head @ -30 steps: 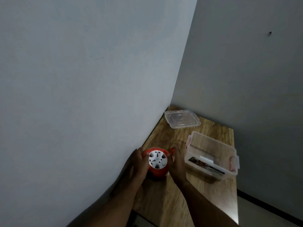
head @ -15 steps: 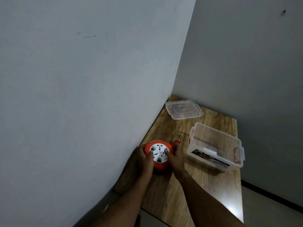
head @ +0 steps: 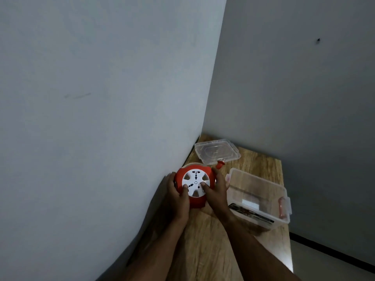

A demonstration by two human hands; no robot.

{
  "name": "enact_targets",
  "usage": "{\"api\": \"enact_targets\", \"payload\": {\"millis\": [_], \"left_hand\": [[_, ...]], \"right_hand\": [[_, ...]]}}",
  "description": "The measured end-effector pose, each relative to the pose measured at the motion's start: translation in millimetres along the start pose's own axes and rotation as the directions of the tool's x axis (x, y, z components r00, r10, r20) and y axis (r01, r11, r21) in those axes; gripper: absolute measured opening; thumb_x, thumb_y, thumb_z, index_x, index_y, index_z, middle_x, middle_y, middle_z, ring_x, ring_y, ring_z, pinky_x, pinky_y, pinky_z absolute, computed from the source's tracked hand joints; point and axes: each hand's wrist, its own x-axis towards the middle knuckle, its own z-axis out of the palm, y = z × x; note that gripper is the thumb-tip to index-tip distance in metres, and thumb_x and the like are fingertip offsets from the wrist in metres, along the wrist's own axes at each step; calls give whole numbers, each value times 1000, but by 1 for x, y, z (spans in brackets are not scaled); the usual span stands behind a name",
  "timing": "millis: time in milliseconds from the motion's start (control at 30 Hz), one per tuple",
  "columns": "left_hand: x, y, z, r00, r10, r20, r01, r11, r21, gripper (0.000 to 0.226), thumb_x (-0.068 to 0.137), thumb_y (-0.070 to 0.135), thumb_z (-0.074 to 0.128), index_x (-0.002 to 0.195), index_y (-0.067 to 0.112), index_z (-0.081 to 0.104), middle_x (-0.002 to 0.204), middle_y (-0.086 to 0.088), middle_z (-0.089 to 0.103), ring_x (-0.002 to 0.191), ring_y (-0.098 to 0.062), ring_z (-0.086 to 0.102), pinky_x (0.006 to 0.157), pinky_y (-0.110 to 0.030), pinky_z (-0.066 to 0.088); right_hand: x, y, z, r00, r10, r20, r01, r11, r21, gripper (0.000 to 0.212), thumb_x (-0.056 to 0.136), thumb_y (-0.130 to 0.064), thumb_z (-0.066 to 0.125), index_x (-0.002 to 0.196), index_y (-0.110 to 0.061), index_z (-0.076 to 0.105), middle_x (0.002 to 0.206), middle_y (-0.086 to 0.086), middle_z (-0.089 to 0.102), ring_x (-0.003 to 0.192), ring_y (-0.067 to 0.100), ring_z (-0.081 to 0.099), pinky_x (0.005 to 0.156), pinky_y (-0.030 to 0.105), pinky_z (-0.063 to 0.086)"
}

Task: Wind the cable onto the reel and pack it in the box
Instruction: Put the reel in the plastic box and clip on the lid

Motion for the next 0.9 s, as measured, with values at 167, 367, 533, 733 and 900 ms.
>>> {"api": "enact_targets", "payload": {"millis": [167,367,533,733,900], "left_hand": [[7,40,60,990,85,116,-83,996,-23,59,98,23,67,151,24,42,152,-4,51,134,-27,54,105,-53,53],[0,48,135,935,150,322,-160,987,6,59,94,3,66,147,20,47,147,-6,54,134,-25,53,102,-39,53],[-13,32,172,876,117,468,-193,974,118,64,91,1,67,149,18,46,148,-4,54,137,-23,51,107,-44,52],[-25,10,186,820,63,569,-266,922,281,57,93,-1,64,146,13,47,145,-6,55,135,-21,53,98,-24,47],[-20,5,193,817,1,577,-274,881,386,55,93,-3,64,144,12,50,142,-7,59,131,-20,57,94,-20,45]], "right_hand": [[29,-14,-58,984,-41,-171,27,996,-86,72,84,-22,73,145,-36,38,133,-13,41,133,25,38,107,50,44],[40,7,-134,950,52,-308,-79,994,-76,88,81,-13,81,153,-22,32,135,-4,41,132,23,43,100,39,48],[34,36,-169,915,107,-388,-199,958,-204,90,77,-23,85,151,-18,35,147,9,43,137,28,37,104,36,37],[28,62,-184,901,190,-391,-339,870,-359,69,65,-30,89,125,-23,55,125,4,55,119,27,53,94,42,51],[28,75,-181,902,227,-367,-377,830,-412,57,68,-33,87,114,-21,56,119,4,56,114,24,55,92,37,49]]}}
